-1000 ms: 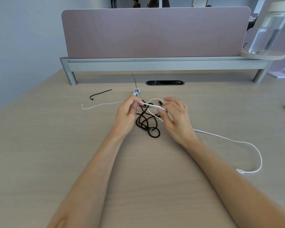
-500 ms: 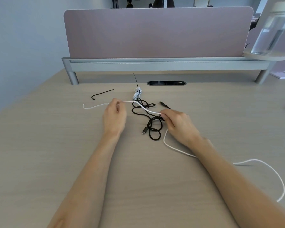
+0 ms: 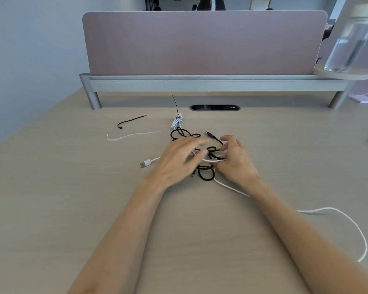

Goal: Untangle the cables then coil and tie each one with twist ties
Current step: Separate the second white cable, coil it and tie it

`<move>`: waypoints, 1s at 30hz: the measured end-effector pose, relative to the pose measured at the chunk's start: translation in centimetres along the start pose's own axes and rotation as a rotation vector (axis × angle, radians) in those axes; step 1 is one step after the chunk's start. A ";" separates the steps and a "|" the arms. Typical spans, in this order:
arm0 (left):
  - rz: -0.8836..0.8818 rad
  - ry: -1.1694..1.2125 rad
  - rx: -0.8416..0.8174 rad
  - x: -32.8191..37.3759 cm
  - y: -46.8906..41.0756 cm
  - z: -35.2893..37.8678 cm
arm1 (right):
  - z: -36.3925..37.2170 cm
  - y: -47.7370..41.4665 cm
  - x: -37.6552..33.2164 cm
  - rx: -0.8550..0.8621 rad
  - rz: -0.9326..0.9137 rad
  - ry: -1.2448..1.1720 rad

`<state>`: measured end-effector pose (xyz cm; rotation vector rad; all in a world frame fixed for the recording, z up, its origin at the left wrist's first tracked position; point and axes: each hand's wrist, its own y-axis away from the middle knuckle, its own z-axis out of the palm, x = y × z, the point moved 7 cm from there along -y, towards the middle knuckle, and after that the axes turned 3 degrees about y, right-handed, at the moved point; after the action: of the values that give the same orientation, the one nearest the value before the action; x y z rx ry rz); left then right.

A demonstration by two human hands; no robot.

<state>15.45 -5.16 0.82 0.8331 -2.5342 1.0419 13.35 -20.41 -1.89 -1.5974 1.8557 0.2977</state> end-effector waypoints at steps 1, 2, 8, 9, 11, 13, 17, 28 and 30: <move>0.030 -0.003 -0.069 0.5 0.0 1.0 | -0.1 0.0 -0.2 0.029 -0.031 -0.019; 0.044 -0.006 -0.107 0.6 0.1 1.7 | -0.2 -0.1 -0.3 0.054 -0.056 -0.033; -0.029 -0.026 -0.005 -1.7 0.1 0.5 | -0.4 0.0 -0.4 0.121 -0.095 -0.063; -0.087 -0.054 0.037 -2.3 0.2 0.1 | -0.4 0.0 -0.4 0.141 -0.085 -0.052; -0.203 -0.170 0.105 -3.8 0.4 -0.6 | -0.7 0.1 0.0 0.163 -0.035 0.006; -0.327 -0.348 0.122 -5.1 0.8 -1.1 | -0.8 0.0 0.9 0.118 0.067 0.075; -0.498 -0.580 0.101 -6.5 1.7 -1.6 | -0.6 -0.4 1.6 0.082 0.089 0.101; 0.002 -0.232 -0.030 -1.1 -0.1 2.6 | -0.1 0.2 -1.0 0.112 -0.172 -0.134; -0.036 -0.271 0.019 -1.5 -0.1 2.1 | 0.1 0.2 -1.2 0.100 -0.177 -0.163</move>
<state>16.63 -6.10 -1.23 1.0882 -2.7202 1.0035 13.24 -19.35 -1.34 -1.6069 1.5710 0.2449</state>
